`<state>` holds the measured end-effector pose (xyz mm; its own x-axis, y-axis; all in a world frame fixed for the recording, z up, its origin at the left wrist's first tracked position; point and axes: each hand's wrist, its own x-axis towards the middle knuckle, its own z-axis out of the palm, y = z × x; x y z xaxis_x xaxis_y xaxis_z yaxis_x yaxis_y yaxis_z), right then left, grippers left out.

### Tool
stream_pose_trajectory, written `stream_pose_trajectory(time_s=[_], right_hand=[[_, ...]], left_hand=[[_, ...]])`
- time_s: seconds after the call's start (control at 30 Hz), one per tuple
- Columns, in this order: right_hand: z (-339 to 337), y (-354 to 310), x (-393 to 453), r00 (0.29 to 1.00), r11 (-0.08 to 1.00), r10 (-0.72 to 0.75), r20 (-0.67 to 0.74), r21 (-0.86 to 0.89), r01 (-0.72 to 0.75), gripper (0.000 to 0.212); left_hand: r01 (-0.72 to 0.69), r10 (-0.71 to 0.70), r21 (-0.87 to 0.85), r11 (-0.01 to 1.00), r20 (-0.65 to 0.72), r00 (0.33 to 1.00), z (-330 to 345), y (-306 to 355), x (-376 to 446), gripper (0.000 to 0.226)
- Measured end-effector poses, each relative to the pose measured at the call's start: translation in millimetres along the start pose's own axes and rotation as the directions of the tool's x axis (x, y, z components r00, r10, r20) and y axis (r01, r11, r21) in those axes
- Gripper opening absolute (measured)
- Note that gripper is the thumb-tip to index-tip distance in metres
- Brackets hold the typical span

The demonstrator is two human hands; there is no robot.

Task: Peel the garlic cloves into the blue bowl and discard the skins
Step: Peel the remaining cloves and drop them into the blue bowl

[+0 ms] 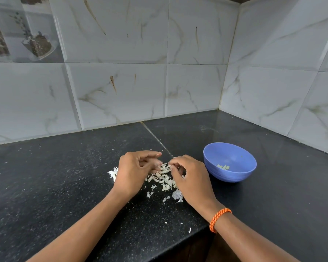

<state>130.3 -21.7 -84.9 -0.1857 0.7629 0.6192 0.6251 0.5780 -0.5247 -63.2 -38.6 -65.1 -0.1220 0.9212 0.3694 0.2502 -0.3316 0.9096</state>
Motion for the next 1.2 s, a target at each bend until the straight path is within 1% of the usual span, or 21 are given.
stream_pose_trajectory(time_s=[0.07,0.1,0.23,0.27,0.3,0.33,0.4,0.43,0.57,0.67,0.73,0.8,0.87,0.93,1.03,1.13,1.2], right_hand=[[0,0,0,1.000,1.000,0.001,0.003,-0.007,-0.001,0.009],[-1,0,0,1.000,1.000,0.002,0.004,-0.010,-0.002,0.009],[0,2,0,1.000,1.000,0.011,0.015,0.013,-0.012,0.012],[1,2,0,0.999,0.999,0.017,0.027,0.028,-0.018,0.014],[1,2,1,0.999,0.999,0.023,0.037,0.041,-0.024,0.015],[1,3,1,0.999,0.999,0.029,0.042,0.044,-0.031,0.016],[1,3,2,0.998,0.999,0.047,0.037,0.022,-0.048,0.018],[0,3,2,0.998,0.998,0.053,0.030,0.013,-0.054,0.017],[0,3,1,0.999,0.999,0.044,0.017,0.009,-0.044,0.012],[0,2,2,0.999,0.999,0.041,0.029,0.012,-0.041,0.009],[0,2,2,0.999,0.999,0.042,0.025,0.011,-0.043,0.008],[0,3,2,0.999,0.999,0.043,0.022,0.015,-0.044,0.008],[1,4,1,0.999,0.999,0.044,0.027,0.023,-0.044,0.008],[2,3,1,0.999,0.999,0.041,0.031,0.022,-0.041,0.008],[2,3,2,0.999,0.999,0.032,0.037,0.016,-0.033,0.008],[2,3,2,0.999,1.000,0.020,0.039,0.013,-0.021,0.008],[2,3,1,0.999,1.000,0.015,0.037,0.013,-0.016,0.009]], left_hand=[[-0.004,0.004,0.011,1.000,-0.034,0.999,-2,6,-1,0.006],[-0.019,0.020,0.033,0.999,-0.053,0.998,-3,10,-3,0.006],[-0.047,0.083,0.204,0.978,-0.173,0.981,-6,13,-2,0.032],[-0.051,0.096,0.239,0.970,-0.182,0.979,-6,11,-1,0.032],[-0.058,0.104,0.256,0.965,-0.171,0.980,-7,7,1,0.026],[-0.067,0.103,0.246,0.967,-0.137,0.985,-7,5,2,0.020],[-0.075,0.094,0.226,0.971,-0.075,0.993,-7,5,2,0.031],[-0.075,0.090,0.225,0.972,-0.056,0.994,-7,5,2,0.033],[-0.073,0.076,0.183,0.980,-0.012,0.997,-4,4,1,0.025],[-0.080,0.095,0.218,0.973,-0.058,0.994,-4,5,1,0.018],[-0.094,0.119,0.266,0.959,-0.081,0.990,-5,4,3,0.025],[-0.113,0.129,0.241,0.964,-0.051,0.990,-7,1,4,0.035],[-0.126,0.131,0.219,0.968,-0.011,0.991,-7,-1,3,0.038],[-0.097,0.102,0.190,0.977,-0.016,0.995,-7,-1,3,0.028],[-0.027,0.031,0.055,0.998,-0.078,0.997,-6,4,3,0.009],[-0.016,0.020,0.035,0.999,-0.104,0.994,-5,4,3,0.004],[-0.012,0.016,0.041,0.999,-0.103,0.995,-4,0,4,0.013]])
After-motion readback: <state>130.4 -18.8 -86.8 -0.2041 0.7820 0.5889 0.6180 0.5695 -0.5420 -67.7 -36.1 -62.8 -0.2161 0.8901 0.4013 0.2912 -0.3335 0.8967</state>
